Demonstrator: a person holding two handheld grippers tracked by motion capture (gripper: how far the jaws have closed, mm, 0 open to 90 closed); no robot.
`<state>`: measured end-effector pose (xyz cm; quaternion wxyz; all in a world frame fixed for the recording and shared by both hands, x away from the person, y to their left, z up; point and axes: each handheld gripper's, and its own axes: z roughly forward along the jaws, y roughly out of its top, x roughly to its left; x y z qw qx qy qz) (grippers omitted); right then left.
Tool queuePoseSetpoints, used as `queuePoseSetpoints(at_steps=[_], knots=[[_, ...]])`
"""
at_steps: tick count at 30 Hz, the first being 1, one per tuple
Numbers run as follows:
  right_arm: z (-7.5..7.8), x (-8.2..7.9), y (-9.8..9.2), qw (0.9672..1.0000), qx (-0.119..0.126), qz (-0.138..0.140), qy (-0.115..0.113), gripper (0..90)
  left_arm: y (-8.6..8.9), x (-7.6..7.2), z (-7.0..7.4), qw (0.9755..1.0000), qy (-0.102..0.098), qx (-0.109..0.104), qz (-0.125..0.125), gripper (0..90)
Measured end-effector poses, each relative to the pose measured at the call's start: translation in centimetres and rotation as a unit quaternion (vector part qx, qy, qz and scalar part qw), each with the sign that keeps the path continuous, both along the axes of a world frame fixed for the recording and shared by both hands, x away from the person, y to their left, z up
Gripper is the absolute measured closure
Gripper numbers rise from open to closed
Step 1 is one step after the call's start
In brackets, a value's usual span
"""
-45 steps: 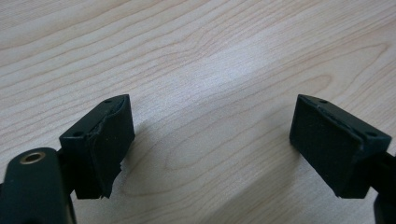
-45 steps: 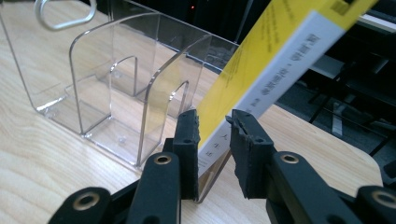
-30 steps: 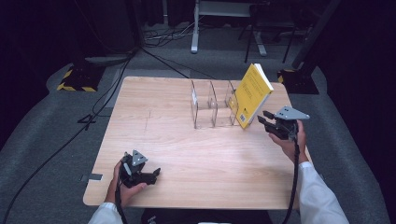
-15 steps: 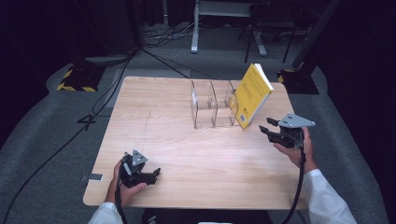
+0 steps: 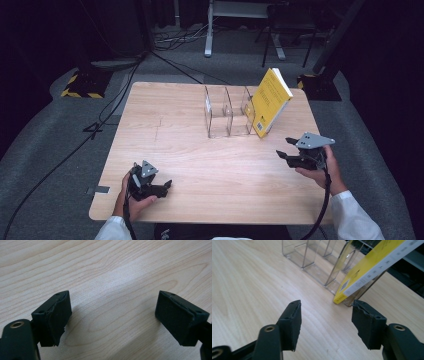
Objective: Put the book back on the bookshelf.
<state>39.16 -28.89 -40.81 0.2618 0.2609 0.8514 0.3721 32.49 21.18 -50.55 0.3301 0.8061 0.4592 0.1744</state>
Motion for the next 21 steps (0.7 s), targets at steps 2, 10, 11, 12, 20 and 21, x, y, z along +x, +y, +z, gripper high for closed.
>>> queuePoseSetpoints(at_steps=[2, 10, 11, 12, 20, 21], knots=[[-0.3, -0.4, 0.1, 0.9999, -0.013, 0.007, 0.0, 39.9, 0.0, 0.0, 0.0, 1.0, 0.0, 0.0, 0.0, 14.3], [-1.9, -1.8, -0.3, 0.9993, -0.029, 0.014, 0.018, 34.0, 0.0, 0.0, 0.0, 1.0, 0.001, 0.0, 0.0, 14.4], [-2.1, -2.0, -0.5, 0.9992, -0.03, 0.014, 0.022, 33.9, 0.0, 0.0, 0.0, 1.0, 0.001, 0.0, 0.0, 14.3], [-2.2, -2.1, -0.6, 0.9991, -0.033, 0.015, 0.024, 33.2, 0.0, 0.0, 0.0, 1.0, 0.001, 0.0, 0.0, 14.3], [-3.7, -3.5, -2.0, 0.9991, -0.032, -0.002, 0.028, 29.8, 0.1, 0.1, 0.0, 1.0, 0.001, 0.001, -0.005, 13.8], [-3.8, -3.6, -2.2, 0.9991, -0.031, -0.004, 0.027, 29.6, 0.1, 0.1, 0.0, 1.0, 0.001, 0.002, -0.007, 13.8]])
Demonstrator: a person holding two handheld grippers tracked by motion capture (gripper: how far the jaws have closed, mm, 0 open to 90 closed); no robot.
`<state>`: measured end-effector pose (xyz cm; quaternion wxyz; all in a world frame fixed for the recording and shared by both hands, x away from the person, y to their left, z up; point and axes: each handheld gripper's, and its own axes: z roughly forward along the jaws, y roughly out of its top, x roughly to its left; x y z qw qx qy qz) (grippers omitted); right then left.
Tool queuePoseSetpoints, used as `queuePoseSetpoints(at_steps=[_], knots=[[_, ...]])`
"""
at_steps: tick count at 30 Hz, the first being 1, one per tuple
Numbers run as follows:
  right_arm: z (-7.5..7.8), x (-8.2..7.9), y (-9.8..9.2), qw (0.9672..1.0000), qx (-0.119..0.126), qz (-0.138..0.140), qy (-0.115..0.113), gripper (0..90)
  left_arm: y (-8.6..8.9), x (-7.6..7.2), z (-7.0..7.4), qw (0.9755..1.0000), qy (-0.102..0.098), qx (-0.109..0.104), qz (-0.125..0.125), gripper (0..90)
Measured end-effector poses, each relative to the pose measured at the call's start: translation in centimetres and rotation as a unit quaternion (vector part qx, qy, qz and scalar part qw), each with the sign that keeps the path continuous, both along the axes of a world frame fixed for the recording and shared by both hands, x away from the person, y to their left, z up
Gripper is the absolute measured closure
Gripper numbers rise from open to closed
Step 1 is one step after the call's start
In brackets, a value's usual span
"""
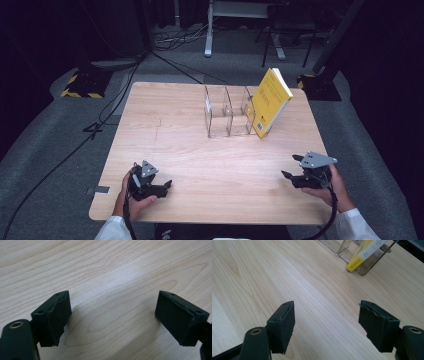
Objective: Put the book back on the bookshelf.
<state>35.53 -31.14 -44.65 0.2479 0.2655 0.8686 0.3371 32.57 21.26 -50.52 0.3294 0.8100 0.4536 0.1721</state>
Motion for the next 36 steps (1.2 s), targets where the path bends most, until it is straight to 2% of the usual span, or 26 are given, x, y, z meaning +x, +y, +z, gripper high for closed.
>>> queuePoseSetpoints(at_steps=[6, 9, 11, 17, 24, 28, 30, 33, 36], knots=[[-1.3, -0.9, -1.3, 0.9998, 0.001, -0.017, 0.006, 27.8, 0.0, 0.0, 0.0, 1.0, -0.001, -0.002, -0.002, 13.8], [-2.1, -1.5, -2.3, 0.9995, -0.007, -0.03, 0.007, 26.7, 0.0, 0.0, 0.0, 1.0, -0.001, -0.002, -0.002, 13.8], [-2.5, -1.8, -3.2, 0.999, 0.005, -0.041, 0.015, 26.4, 0.0, 0.0, 0.0, 1.0, 0.0, -0.002, -0.003, 13.8], [-3.5, -2.8, -5.7, 0.9969, 0.02, -0.072, 0.024, 25.6, 0.0, 0.0, 0.0, 1.0, -0.001, -0.002, -0.002, 13.8], [-4.3, -3.8, -8.0, 0.9933, 0.051, -0.096, 0.04, 24.8, 0.0, 0.0, 0.0, 1.0, -0.001, -0.002, -0.002, 13.8], [-4.8, -4.1, -8.8, 0.9896, 0.072, -0.111, 0.057, 24.6, 0.0, 0.0, 0.0, 1.0, -0.001, -0.002, -0.002, 13.8], [-5.4, -4.1, -9.0, 0.9887, 0.065, -0.119, 0.065, 23.2, 0.0, 0.0, 0.0, 1.0, -0.001, -0.002, -0.002, 13.8], [-5.7, -3.9, -9.3, 0.9854, 0.091, -0.121, 0.078, 22.8, 0.0, 0.0, 0.0, 1.0, -0.001, -0.002, -0.002, 13.8], [-5.8, -3.8, -9.4, 0.9847, 0.093, -0.122, 0.082, 22.3, 0.0, 0.0, 0.0, 1.0, -0.001, -0.001, -0.003, 13.8]])
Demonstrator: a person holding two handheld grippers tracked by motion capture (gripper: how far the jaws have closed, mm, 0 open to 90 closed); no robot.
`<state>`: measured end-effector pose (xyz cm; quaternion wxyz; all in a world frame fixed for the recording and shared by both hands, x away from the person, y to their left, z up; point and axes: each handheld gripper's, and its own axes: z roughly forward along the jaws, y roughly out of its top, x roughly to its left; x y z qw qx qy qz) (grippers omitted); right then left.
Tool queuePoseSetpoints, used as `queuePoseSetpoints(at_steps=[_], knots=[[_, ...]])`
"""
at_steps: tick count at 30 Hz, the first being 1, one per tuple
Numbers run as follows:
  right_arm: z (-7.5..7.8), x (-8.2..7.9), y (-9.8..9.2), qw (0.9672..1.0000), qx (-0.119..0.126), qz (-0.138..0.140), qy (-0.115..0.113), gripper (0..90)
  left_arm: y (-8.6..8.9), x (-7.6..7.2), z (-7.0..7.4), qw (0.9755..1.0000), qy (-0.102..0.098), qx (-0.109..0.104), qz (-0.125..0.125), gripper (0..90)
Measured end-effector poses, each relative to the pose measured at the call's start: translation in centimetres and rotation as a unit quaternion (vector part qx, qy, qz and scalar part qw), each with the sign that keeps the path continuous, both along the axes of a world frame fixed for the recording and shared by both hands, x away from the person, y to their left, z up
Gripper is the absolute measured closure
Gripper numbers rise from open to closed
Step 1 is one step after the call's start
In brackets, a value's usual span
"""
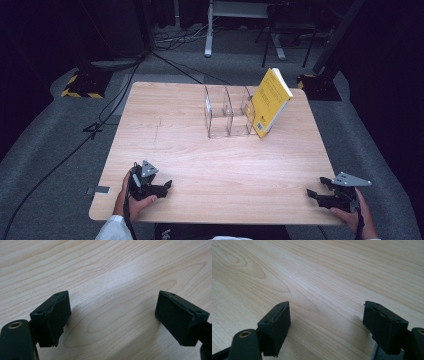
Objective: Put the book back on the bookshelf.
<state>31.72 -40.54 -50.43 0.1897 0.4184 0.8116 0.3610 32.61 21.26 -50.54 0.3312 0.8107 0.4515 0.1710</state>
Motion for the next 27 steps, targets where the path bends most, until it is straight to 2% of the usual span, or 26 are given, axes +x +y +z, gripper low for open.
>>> queuePoseSetpoints(at_steps=[18, 27], knots=[[-0.01, -0.01, 0.08, 0.9999, 0.001, -0.011, 0.001, 22.1, -0.03, 0.31, 0.02, 0.9999, 0.0, 0.003, -0.01, 13.5], [-0.01, -0.01, 0.07, 0.9999, 0.001, -0.011, 0.002, 22.1, -0.17, 0.38, -0.02, 1.0, 0.001, -0.002, -0.007, 13.4]])
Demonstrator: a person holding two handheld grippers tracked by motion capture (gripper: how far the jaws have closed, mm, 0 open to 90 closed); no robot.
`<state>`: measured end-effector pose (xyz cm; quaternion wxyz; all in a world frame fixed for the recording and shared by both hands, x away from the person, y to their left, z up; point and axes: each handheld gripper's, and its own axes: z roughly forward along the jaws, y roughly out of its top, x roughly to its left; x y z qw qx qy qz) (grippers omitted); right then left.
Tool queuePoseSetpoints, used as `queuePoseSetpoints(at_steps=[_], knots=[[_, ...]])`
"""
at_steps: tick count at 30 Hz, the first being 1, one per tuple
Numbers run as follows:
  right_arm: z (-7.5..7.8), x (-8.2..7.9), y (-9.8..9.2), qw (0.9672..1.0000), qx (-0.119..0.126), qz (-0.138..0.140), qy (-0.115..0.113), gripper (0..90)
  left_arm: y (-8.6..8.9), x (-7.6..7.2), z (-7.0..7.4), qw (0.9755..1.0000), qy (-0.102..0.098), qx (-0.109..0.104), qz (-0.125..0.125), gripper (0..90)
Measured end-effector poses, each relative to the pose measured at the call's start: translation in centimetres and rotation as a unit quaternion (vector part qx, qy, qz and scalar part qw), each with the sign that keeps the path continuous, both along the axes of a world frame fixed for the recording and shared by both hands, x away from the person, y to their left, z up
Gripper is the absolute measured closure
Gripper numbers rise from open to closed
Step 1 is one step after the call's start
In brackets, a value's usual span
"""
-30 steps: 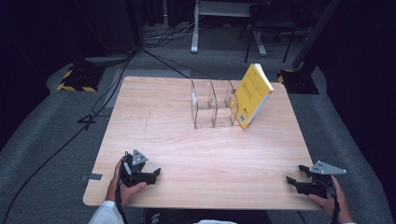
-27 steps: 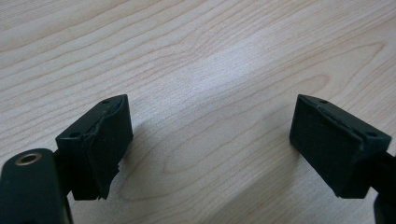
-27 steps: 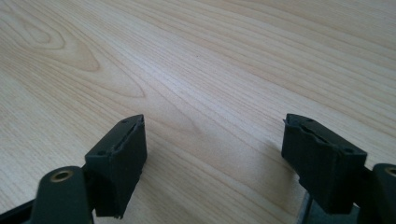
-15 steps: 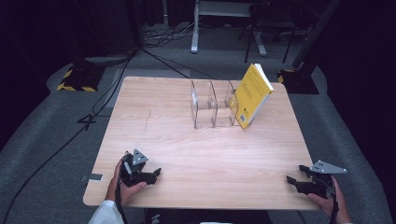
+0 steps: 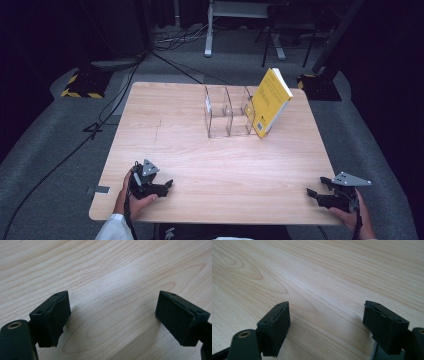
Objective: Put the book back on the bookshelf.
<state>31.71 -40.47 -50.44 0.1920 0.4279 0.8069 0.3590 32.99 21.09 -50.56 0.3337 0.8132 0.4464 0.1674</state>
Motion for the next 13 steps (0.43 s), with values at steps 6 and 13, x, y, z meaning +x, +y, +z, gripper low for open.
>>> queuePoseSetpoints(at_steps=[6, 13], knots=[[0.0, 0.0, 0.01, 1.0, 0.0, -0.001, 0.0, 22.1, -0.01, 0.17, 0.03, 1.0, 0.0, 0.003, -0.005, 13.4], [-0.01, 0.0, -0.01, 1.0, 0.0, -0.001, 0.0, 22.0, -0.06, 0.19, 0.02, 1.0, 0.001, 0.0, -0.004, 13.4]])
